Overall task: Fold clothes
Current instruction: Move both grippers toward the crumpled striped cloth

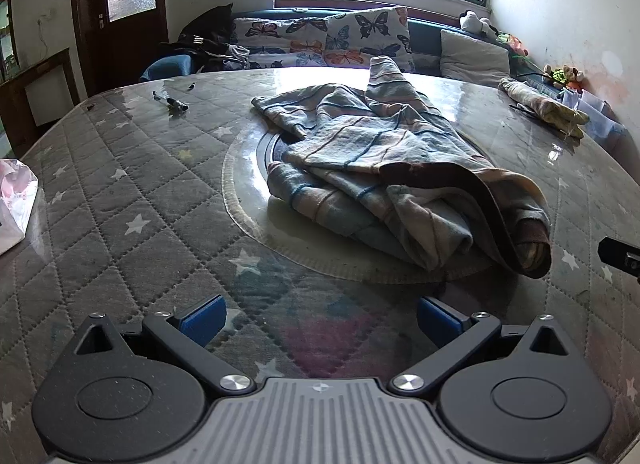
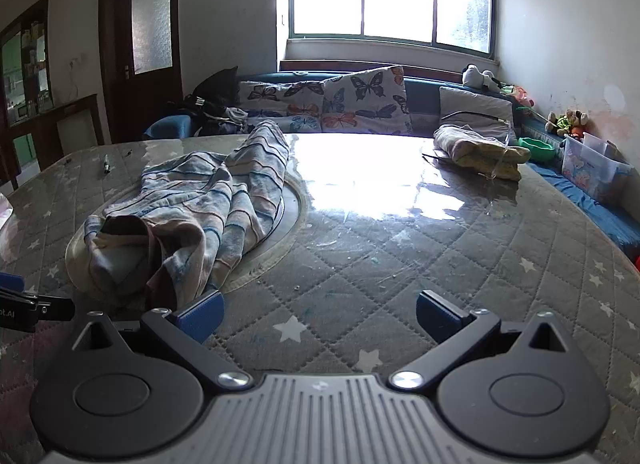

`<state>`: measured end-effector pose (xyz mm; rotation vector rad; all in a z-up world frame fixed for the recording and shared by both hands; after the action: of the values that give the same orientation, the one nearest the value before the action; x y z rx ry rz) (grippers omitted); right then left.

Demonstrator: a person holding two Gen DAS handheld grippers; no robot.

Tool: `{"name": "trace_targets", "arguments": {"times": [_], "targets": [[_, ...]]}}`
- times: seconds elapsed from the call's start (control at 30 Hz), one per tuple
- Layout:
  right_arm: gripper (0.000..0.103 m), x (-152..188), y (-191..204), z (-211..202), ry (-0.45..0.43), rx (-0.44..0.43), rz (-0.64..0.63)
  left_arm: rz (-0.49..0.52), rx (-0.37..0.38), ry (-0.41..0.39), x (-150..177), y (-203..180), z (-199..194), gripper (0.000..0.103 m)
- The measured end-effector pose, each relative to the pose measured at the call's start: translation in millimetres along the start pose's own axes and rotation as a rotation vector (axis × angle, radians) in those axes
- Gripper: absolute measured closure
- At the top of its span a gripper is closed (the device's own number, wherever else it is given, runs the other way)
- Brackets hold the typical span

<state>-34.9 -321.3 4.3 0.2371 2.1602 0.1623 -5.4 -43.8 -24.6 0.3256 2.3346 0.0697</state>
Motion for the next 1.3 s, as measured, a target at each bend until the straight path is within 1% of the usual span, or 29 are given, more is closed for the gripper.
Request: {"name": "trace_targets", "arguments": {"times": [0.57,1.13,1.27,1.3], "targets": [[0.0,4,10,2,0.032,-0.052,-0.021,0.045,0.017,0.008,-5,-4,-3,0.0],[0.0,2,22,10,0.059,-0.085,-0.034,0.055,0.03,0.002,-14,-1,-1,0.0],[0.001,0,23,12,0.062,-0.086,-0.04,0.054,0.032,-0.002,-16,0,0,0.0],[0.003,-1,23,12,0.061,-0.087,-0.043,0.053,0.031,-0.004,-17,1,0,0.0]]}}
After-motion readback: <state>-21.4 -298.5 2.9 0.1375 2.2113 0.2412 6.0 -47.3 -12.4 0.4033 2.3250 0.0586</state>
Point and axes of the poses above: each gripper's, at about its wrist camera, not at the fingertips, and z roughly the way its jaws point, y to its left, x to its underside, the point moved 1 cm from there along z, roughly the way its jaws point, and after that the axes turned 14 degrees about z, right-handed, at the moved point
